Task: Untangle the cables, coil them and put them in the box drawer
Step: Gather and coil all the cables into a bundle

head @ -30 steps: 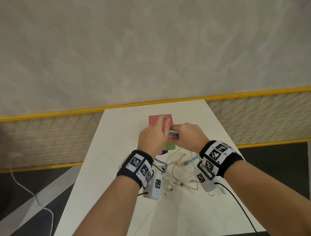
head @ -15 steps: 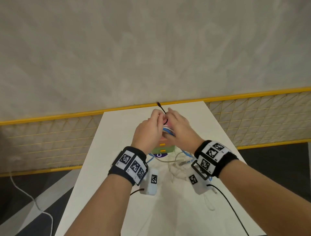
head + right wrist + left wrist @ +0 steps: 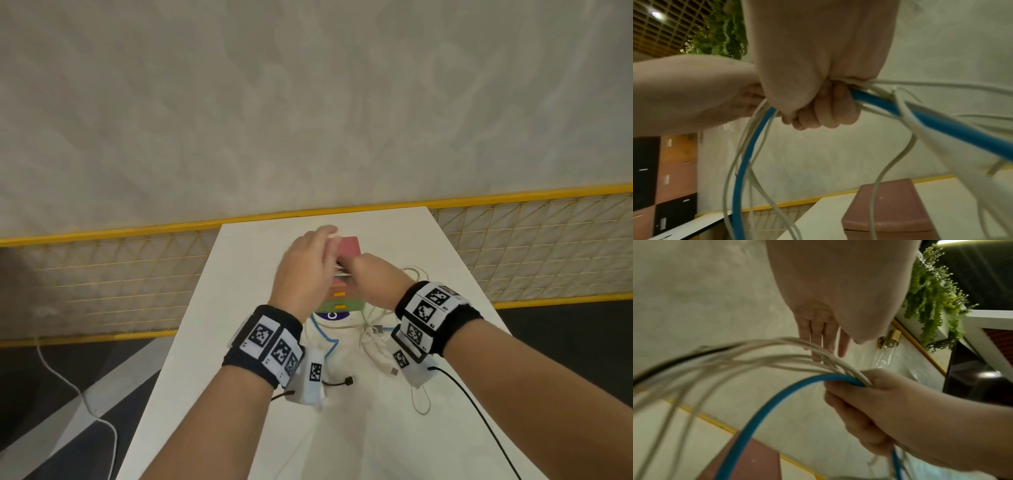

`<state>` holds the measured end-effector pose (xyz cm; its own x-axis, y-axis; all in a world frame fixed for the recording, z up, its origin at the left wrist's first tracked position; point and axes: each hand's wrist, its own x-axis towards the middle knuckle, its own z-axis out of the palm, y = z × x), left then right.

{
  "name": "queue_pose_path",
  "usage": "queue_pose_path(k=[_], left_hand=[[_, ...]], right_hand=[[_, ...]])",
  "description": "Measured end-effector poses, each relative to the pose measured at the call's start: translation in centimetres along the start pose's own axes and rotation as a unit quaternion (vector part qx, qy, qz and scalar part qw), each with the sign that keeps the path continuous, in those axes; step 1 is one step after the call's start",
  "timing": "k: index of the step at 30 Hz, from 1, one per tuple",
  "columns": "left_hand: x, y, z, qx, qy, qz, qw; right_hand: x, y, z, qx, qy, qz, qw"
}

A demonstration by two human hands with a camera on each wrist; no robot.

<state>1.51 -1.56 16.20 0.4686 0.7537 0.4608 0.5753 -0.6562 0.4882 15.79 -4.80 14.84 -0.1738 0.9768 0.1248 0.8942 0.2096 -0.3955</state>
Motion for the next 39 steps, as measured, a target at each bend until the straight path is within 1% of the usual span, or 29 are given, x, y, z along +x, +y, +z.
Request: queue_pose_path(k=[1,3,5,8,9,11,13,15,16,18,19,20,21,22,23,24,25,27,28,30,31,33,34,37,39], left_hand=[[-0.1,0.7,0.4,0.015,-0.036,0.012,0.999],[-0.4,0.9,1.1,0.075,-0.1,-0.001,0.992],[-0.3,0.3,1.2,0.107,-0.136,-0.034,0.984],[0.2,-0.3,0.6,0.09,-0.178,-0.063,0.978],[0.3,-0.4,0.2,0.067,-0.175,-0.066,0.98],[0.6,-0.5,-0.8,0.008,-0.137,-0.074,0.988],[1.1,-0.5,-1.7,-0.049,-0.077,-0.082,0.993],[1.8,-0.4,-2.6,-0.096,-0.012,-0.083,0.992],[2.2,-0.3,-2.9,-0.11,0.01,-0.079,0.991],[2.8,-0.2,-3.2,-0.11,0.031,-0.067,0.991],[3.0,-0.2,-3.3,-0.103,0.032,-0.065,0.992],[3.1,-0.1,-3.3,-0.099,0.032,-0.065,0.992],[3.2,-0.1,-3.2,-0.098,0.03,-0.067,0.992],[3.3,-0.1,-3.2,-0.093,0.025,-0.067,0.993],[3.3,-0.1,-3.2,-0.084,0.015,-0.068,0.994],[3.3,0.1,-3.1,-0.072,0.0,-0.068,0.995],[3.2,0.4,-3.0,-0.061,-0.017,-0.065,0.996],[3.0,1.2,-2.6,-0.057,-0.039,-0.054,0.996],[3.0,1.5,-2.4,-0.069,-0.036,-0.052,0.996],[3.1,1.9,-2.7,-0.118,0.002,-0.062,0.991],[3.3,1.9,-3.0,-0.146,0.031,-0.075,0.986],[3.7,1.8,-4.3,-0.186,0.086,-0.096,0.974],[3.9,1.6,-4.9,-0.198,0.102,-0.1,0.97],[3.4,1.2,-5.6,-0.215,0.11,-0.107,0.964],[2.8,1.0,-5.4,-0.224,0.11,-0.117,0.961]], right_hand=[[0.3,-0.3,0.1,-0.01,-0.011,-0.007,1.0],[0.7,-0.2,-0.2,-0.026,-0.017,-0.013,0.999],[0.4,0.2,-1.2,0.027,0.008,-0.001,1.0],[-0.3,1.8,-2.1,0.092,0.053,-0.005,0.994],[-0.4,2.6,-2.3,0.113,0.059,-0.007,0.992],[-1.0,3.6,-2.6,0.134,0.061,-0.012,0.989],[-1.7,4.5,-2.4,0.125,0.066,-0.011,0.99],[-2.7,5.4,-1.2,0.102,0.078,0.008,0.992],[-3.1,6.1,-0.2,0.072,0.089,0.016,0.993],[-4.1,7.8,2.0,-0.044,0.096,0.034,0.994],[-4.5,8.8,3.0,-0.115,0.062,0.063,0.989],[-4.8,9.7,3.7,-0.161,0.012,0.105,0.981],[-4.9,10.2,4.0,-0.16,-0.034,0.144,0.976],[-5.0,10.1,3.8,-0.114,-0.054,0.163,0.979],[-4.9,9.7,3.4,-0.039,-0.04,0.158,0.986],[-4.6,8.9,2.7,0.031,0.005,0.124,0.992],[-4.0,7.6,1.8,0.087,0.057,0.08,0.991],[-2.6,4.9,0.3,0.189,0.13,0.006,0.973],[-2.0,3.6,-0.1,0.241,0.15,-0.018,0.959],[-0.9,2.2,-0.1,0.296,0.161,-0.014,0.941],[-0.6,2.2,0.4,0.29,0.156,0.003,0.944],[-0.8,3.4,2.1,0.224,0.128,0.016,0.966],[-1.2,4.3,2.9,0.19,0.109,0.016,0.976],[-2.4,6.5,4.7,0.128,0.068,0.033,0.989],[-2.9,7.5,5.3,0.096,0.04,0.073,0.992]])
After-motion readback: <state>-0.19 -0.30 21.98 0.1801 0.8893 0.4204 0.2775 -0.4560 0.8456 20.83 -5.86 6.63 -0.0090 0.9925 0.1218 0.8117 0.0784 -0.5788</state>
